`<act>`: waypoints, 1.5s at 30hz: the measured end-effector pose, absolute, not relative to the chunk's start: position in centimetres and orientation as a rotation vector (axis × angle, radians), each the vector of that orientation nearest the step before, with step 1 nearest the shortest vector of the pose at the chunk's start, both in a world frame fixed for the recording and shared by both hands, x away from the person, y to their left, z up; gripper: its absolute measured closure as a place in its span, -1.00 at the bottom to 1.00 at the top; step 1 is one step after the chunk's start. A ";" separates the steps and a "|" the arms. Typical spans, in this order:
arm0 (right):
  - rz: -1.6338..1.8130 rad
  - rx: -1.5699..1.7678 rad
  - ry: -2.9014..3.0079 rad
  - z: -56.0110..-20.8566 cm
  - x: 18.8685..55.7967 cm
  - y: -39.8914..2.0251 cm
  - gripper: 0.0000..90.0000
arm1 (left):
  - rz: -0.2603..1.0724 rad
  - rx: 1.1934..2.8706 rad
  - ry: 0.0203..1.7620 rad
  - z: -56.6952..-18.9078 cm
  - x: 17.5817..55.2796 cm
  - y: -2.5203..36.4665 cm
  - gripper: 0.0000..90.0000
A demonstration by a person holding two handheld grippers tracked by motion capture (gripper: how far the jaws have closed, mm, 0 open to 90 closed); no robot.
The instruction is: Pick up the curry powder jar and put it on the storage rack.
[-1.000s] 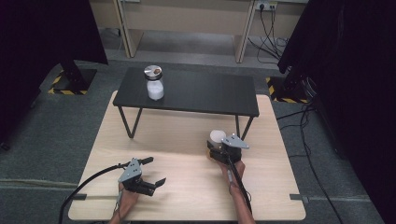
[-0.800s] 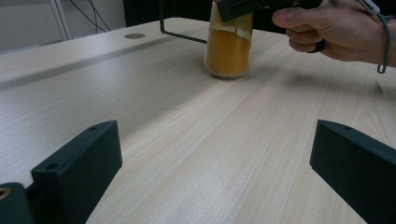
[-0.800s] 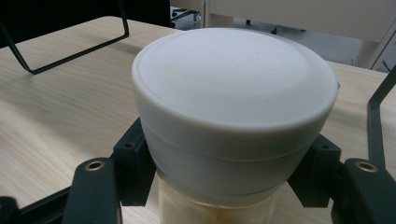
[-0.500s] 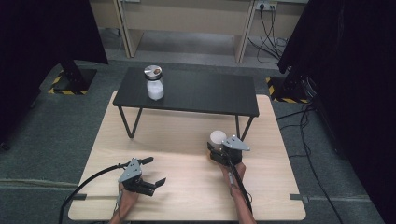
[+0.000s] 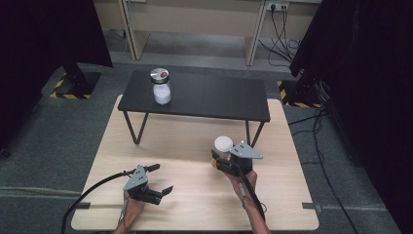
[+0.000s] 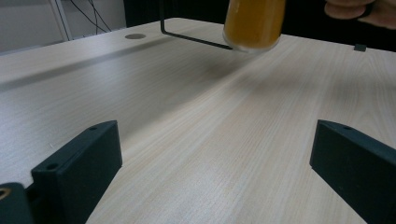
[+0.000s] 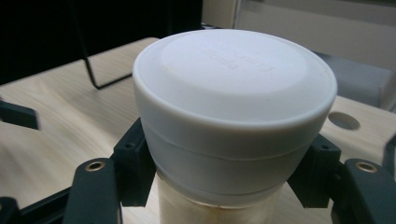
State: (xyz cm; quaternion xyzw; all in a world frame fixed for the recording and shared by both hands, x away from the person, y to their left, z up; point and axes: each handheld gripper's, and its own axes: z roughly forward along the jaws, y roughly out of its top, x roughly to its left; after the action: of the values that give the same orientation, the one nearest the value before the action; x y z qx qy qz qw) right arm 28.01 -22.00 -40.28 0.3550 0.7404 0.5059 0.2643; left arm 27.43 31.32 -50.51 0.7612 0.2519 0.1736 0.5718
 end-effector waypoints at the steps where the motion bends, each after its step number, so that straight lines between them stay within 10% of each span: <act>1: 1.374 0.951 2.005 -40.0 27.9 -22.0 -0.21 | 0.408 1.785 0.590 -50.5 27.4 31.3 -0.97; 45: 1.424 0.859 2.000 -23.5 36.0 -12.6 -0.21 | 0.408 1.788 0.582 -50.5 27.5 31.4 -0.97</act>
State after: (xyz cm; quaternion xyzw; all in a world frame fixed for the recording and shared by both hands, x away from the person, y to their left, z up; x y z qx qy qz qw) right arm 36.03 -12.57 -23.51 0.3183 0.7409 0.5276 0.2671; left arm 27.48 31.39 -50.50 0.7623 0.2483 0.1740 0.5718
